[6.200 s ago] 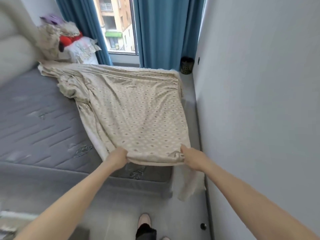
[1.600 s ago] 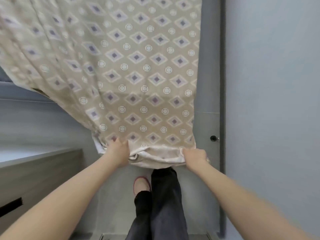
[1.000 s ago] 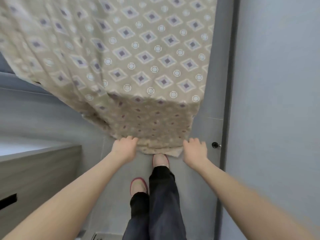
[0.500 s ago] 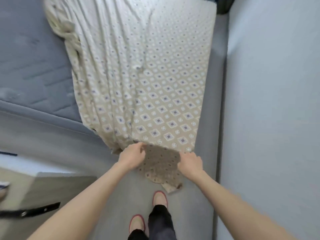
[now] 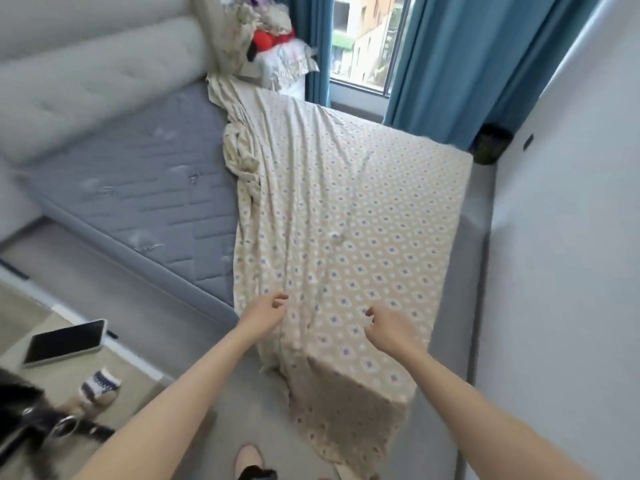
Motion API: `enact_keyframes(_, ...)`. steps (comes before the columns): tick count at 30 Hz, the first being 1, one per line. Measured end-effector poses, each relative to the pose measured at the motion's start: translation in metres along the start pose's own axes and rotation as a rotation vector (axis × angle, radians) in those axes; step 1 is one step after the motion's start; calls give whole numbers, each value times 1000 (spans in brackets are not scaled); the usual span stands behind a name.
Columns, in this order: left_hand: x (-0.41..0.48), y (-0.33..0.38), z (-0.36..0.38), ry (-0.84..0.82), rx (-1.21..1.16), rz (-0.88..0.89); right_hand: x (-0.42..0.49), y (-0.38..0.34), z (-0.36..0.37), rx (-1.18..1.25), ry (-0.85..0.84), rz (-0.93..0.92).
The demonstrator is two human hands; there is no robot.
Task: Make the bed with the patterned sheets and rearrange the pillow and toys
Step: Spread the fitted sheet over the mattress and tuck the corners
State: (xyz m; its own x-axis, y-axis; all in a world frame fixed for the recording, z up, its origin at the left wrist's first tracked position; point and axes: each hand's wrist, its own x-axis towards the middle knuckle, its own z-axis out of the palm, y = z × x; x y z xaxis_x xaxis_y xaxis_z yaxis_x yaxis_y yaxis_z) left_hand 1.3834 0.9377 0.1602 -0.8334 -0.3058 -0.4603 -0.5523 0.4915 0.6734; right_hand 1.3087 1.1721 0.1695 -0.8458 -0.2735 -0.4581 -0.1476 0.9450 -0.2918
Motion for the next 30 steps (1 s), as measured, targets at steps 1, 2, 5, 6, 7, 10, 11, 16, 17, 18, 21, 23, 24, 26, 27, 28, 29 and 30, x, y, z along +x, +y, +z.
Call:
enact_keyframes(1, 4, -5, -14, 24, -9, -17, 7, -13, -4, -1, -8, -14)
enact_keyframes(2, 13, -12, -33, 45, -20, -32, 19, -29, -7, 0, -10, -32)
enact_keyframes(5, 36, -29, -79, 92, -54, -54, 46, -74, -18, -5, 13, -82)
enact_keyframes(6, 46, -33, -95, 102, -65, -49, 56, -91, -21, -8, 22, -96)
enact_keyframes(7, 55, -37, -111, 109, -73, -42, 65, -107, -24, 3, 28, -104)
enact_keyframes(10, 87, -49, -157, 157, -115, -30, 97, -153, -29, 15, 44, -104)
enact_keyframes(11, 97, -52, -173, 176, -137, -26, 108, -169, -30, 17, 50, -108)
enact_keyframes(16, 136, -67, -232, 219, -219, -63, 156, -227, -33, 37, 16, -120)
enact_keyframes(17, 137, -66, -234, 212, -227, -59, 159, -228, -35, 45, 4, -113)
enact_keyframes(18, 141, -66, -239, 211, -238, -57, 164, -233, -38, 50, -8, -120)
enact_keyframes(21, 166, -66, -259, 216, -273, -62, 196, -255, -42, 69, -23, -144)
enact_keyframes(23, 187, -65, -273, 226, -292, -69, 223, -271, -47, 91, -42, -151)
enact_keyframes(24, 196, -63, -279, 226, -299, -68, 236, -278, -50, 91, -48, -161)
enact_keyframes(26, 217, -58, -293, 232, -311, -68, 267, -293, -55, 72, -56, -180)
enact_keyframes(27, 227, -56, -298, 235, -317, -67, 281, -300, -57, 71, -64, -181)
enact_keyframes(28, 235, -53, -303, 239, -321, -67, 293, -306, -59, 79, -77, -184)
enact_keyframes(29, 243, -51, -309, 248, -322, -70, 306, -312, -61, 89, -88, -186)
enact_keyframes(30, 252, -48, -314, 254, -322, -76, 319, -318, -63, 105, -97, -188)
